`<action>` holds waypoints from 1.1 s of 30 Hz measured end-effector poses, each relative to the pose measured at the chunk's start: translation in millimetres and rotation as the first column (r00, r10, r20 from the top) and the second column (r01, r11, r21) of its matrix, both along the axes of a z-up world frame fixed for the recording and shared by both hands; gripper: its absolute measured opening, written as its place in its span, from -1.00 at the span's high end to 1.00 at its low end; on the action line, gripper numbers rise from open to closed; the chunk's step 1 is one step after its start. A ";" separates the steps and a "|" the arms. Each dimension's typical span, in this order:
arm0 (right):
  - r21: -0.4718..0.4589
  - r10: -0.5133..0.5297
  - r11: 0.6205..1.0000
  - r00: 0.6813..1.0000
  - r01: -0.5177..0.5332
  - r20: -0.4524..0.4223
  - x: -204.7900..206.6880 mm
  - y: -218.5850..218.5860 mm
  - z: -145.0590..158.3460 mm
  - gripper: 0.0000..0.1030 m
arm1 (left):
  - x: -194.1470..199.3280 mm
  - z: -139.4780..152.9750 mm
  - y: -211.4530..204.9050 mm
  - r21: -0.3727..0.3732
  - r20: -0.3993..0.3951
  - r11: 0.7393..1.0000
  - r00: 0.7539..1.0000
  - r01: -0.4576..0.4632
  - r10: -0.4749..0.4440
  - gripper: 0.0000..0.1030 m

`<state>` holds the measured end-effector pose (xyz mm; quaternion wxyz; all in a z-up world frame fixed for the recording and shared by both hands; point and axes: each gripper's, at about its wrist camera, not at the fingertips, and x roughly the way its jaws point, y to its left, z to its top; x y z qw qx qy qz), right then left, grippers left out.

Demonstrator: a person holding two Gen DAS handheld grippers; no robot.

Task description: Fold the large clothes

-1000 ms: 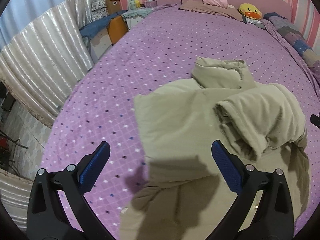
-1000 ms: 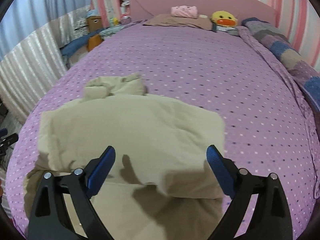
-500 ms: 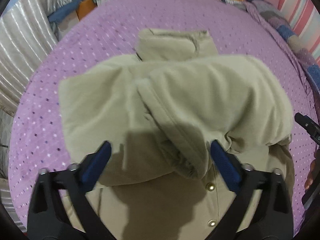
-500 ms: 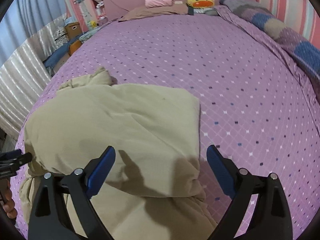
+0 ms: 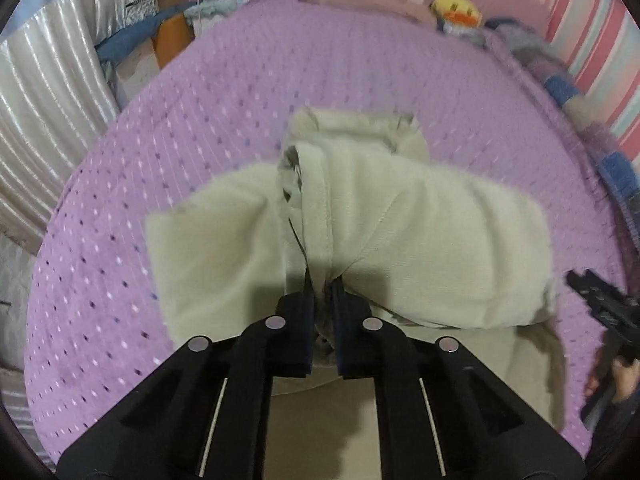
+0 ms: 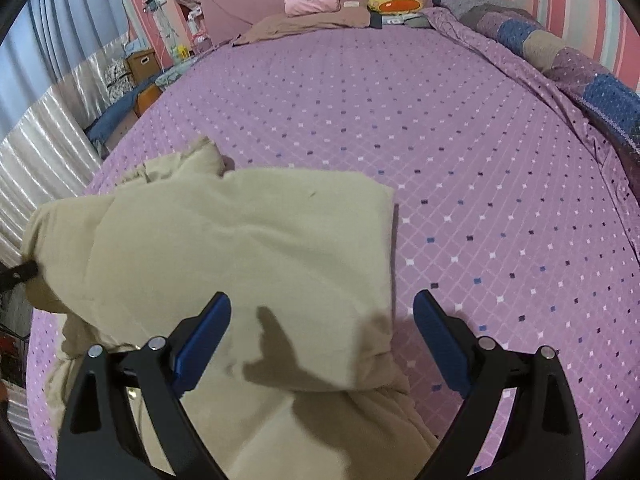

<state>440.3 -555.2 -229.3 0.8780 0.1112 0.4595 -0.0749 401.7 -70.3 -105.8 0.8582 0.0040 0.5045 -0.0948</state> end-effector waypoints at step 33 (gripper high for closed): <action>-0.039 0.038 0.999 0.998 -0.036 0.057 -5.9 38.6 -2.8 -0.87 | -37.3 -19.8 28.3 0.169 0.155 0.983 0.987 -0.078 0.051 -0.76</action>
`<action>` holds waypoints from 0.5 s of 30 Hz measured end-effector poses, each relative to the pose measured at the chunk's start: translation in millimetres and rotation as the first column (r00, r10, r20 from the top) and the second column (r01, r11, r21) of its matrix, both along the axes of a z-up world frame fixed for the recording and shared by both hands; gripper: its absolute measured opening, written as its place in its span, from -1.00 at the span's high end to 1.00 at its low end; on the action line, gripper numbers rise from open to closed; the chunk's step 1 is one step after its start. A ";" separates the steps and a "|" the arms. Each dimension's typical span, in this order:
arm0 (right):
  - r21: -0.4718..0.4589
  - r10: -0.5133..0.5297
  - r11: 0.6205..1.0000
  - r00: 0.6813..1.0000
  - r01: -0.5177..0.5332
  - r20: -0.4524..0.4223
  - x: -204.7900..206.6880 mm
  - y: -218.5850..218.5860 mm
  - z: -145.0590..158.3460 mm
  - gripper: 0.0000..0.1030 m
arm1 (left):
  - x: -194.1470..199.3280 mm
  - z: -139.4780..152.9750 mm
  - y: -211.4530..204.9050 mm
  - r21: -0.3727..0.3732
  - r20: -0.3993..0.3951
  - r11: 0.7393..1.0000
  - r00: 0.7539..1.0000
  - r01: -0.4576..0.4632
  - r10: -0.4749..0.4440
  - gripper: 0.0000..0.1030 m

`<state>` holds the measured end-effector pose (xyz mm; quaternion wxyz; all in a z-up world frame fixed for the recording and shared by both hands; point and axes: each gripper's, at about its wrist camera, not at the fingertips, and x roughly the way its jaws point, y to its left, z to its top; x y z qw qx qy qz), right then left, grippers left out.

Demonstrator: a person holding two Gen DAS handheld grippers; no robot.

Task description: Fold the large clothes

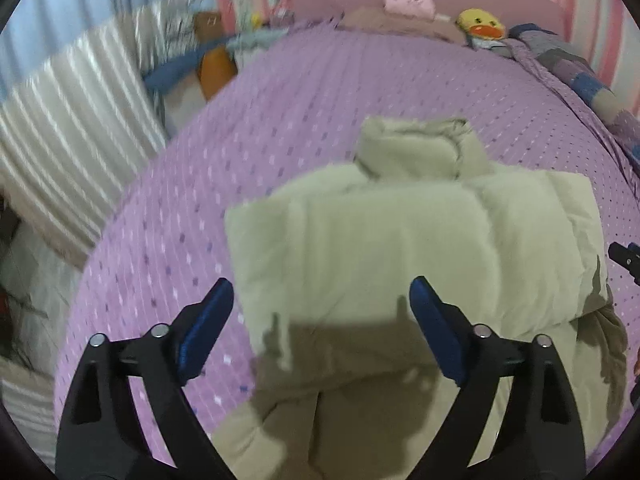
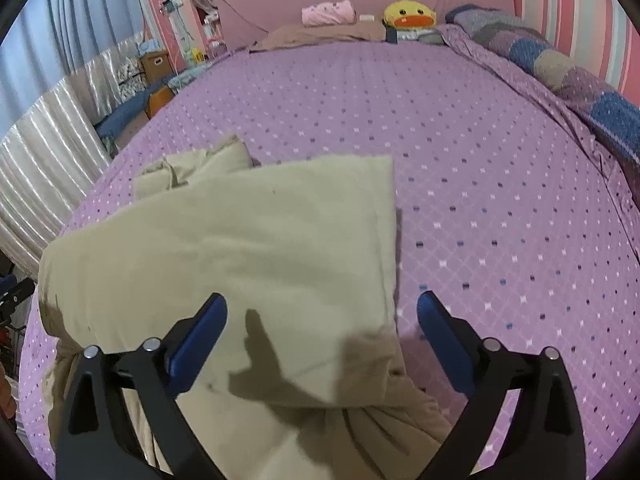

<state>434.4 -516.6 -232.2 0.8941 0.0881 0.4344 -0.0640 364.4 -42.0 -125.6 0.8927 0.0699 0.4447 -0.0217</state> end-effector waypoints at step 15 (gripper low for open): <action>0.017 0.005 1.000 0.998 -0.006 0.058 68.2 24.4 -17.2 -0.94 | 75.8 -32.8 -13.7 -0.071 -0.042 0.997 0.999 -0.033 0.030 -0.87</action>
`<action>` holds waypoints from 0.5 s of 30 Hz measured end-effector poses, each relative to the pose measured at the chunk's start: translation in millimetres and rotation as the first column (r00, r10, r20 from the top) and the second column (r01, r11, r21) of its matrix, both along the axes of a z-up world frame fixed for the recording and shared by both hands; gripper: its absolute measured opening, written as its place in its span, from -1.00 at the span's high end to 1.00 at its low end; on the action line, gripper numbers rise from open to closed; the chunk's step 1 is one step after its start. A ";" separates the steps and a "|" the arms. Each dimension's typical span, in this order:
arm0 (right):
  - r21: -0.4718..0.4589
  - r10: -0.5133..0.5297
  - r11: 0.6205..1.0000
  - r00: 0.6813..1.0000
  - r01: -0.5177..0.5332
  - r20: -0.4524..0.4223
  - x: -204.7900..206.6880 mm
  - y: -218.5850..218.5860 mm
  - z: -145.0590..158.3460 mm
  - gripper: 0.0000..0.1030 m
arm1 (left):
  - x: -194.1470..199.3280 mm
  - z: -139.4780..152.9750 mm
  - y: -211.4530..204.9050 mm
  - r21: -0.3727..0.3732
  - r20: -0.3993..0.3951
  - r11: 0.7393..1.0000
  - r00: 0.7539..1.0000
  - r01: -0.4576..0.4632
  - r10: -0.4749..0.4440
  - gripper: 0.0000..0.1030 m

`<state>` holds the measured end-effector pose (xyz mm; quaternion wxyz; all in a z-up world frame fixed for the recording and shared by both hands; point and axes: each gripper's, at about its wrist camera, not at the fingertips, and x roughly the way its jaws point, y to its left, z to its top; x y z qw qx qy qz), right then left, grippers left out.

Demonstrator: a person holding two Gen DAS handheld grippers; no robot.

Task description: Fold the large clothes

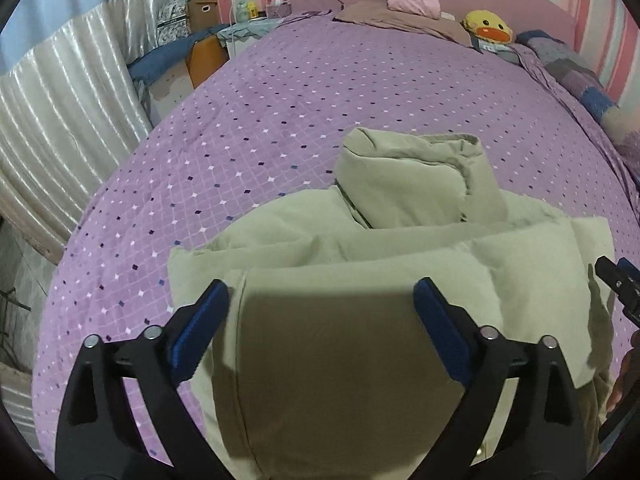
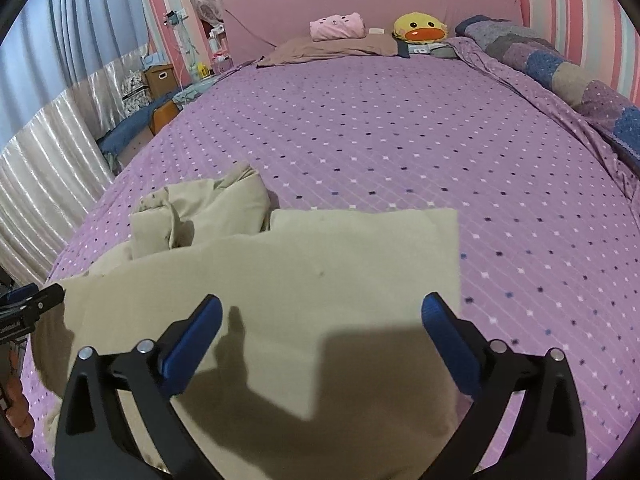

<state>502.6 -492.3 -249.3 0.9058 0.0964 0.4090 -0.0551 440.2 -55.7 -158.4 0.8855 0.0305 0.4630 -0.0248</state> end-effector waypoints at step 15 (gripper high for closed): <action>-0.086 0.018 0.996 0.999 -0.015 0.033 24.2 14.6 -35.0 -0.97 | 11.1 -45.2 2.6 0.082 0.063 0.997 0.998 -0.008 0.003 -0.94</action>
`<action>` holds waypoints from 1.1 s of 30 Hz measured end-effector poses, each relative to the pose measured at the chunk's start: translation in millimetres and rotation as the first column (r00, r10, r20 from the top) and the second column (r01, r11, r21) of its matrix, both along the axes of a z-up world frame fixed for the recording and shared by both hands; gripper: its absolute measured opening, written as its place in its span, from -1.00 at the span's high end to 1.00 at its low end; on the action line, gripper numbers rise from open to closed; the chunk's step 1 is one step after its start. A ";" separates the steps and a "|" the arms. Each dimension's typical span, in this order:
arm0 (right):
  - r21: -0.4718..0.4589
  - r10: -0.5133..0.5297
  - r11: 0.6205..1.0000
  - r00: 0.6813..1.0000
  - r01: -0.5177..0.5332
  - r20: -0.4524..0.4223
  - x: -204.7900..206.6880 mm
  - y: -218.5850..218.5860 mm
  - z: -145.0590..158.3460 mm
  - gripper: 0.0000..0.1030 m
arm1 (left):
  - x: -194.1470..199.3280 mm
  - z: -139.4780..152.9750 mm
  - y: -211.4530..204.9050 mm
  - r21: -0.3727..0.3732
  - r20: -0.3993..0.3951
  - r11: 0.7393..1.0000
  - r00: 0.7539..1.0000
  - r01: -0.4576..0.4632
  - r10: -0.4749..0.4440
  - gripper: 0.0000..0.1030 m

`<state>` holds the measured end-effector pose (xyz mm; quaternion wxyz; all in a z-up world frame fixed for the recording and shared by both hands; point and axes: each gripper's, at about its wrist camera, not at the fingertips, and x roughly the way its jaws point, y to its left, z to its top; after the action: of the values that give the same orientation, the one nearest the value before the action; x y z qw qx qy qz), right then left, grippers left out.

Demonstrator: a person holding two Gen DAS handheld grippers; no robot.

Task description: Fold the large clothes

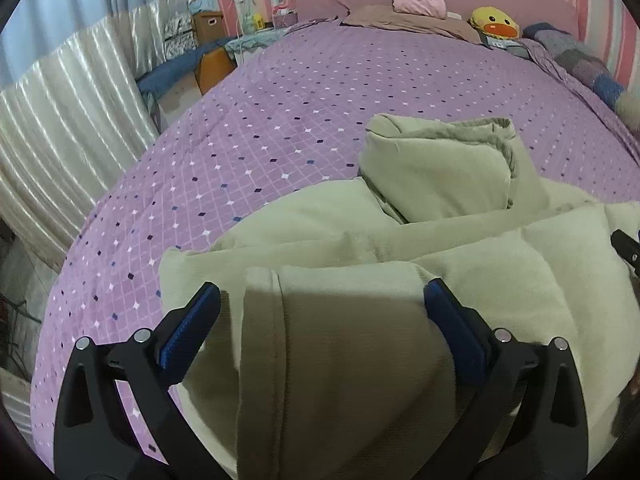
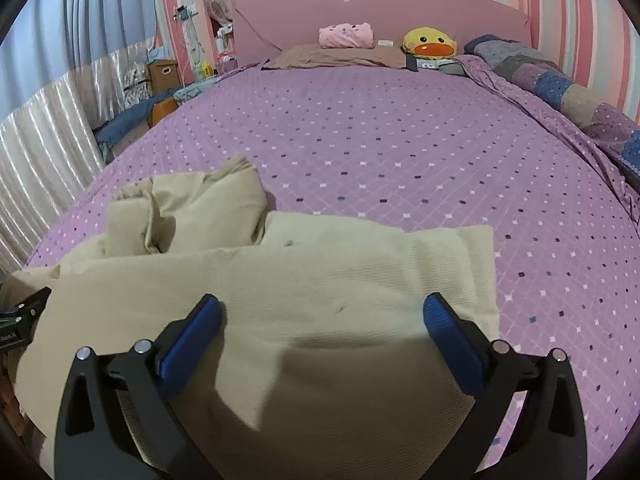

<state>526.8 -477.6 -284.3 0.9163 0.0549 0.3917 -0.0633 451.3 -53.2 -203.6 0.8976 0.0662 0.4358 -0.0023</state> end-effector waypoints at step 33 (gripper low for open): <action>-0.019 0.021 1.000 0.999 -0.022 -0.046 5.2 5.8 -23.9 -0.97 | 14.6 -20.7 6.5 -0.038 0.010 0.999 1.000 0.029 -0.029 -0.94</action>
<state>532.0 -471.9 -308.2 0.9082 0.0402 0.4125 -0.0584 465.9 -46.7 -224.4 0.9006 0.0555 0.4305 -0.0234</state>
